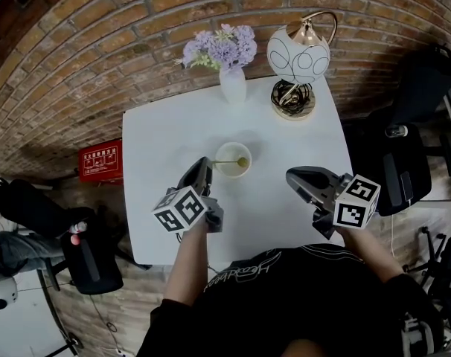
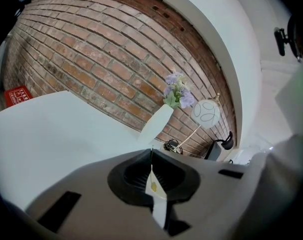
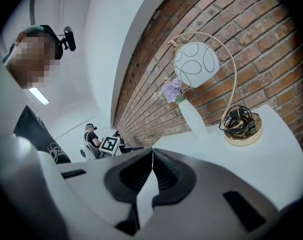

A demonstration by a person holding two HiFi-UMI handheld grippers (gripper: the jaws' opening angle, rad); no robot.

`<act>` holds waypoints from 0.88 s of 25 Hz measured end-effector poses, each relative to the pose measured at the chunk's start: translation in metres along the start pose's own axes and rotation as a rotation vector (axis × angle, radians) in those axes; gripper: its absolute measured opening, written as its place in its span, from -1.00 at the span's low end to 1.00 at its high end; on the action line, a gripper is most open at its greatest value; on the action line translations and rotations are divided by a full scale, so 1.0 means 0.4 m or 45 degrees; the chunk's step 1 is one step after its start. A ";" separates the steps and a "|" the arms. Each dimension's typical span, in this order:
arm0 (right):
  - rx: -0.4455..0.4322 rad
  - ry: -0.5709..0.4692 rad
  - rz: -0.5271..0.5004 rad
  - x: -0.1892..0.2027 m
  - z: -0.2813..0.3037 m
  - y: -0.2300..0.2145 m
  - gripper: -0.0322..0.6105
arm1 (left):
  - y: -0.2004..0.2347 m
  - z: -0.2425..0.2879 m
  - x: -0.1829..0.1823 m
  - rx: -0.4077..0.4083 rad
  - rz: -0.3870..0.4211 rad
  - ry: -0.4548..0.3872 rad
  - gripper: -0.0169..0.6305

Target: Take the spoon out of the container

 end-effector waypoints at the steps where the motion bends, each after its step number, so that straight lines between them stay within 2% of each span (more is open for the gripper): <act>1: 0.002 -0.002 -0.003 -0.001 -0.005 0.002 -0.91 | -0.005 -0.006 -0.003 0.001 0.005 -0.008 -0.92; 14: -0.011 -0.046 -0.051 0.002 -0.104 0.077 -0.91 | -0.122 -0.144 -0.041 0.019 0.130 -0.169 -0.92; 18: -0.035 -0.052 -0.081 0.003 -0.140 0.123 -0.91 | -0.188 -0.210 -0.023 0.037 0.210 -0.187 -0.92; 22: -0.057 -0.069 -0.125 -0.002 -0.181 0.174 -0.91 | -0.254 -0.277 0.016 0.086 0.229 -0.184 -0.92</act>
Point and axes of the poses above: the fingertips, and each gripper's own axes: z forward along the fingers, y to its left, x out of its underside, the point moved 6 cm from there along -z, backward along the fingers, and after that the axes turned 10 degrees about -z, right-handed, at the moved point
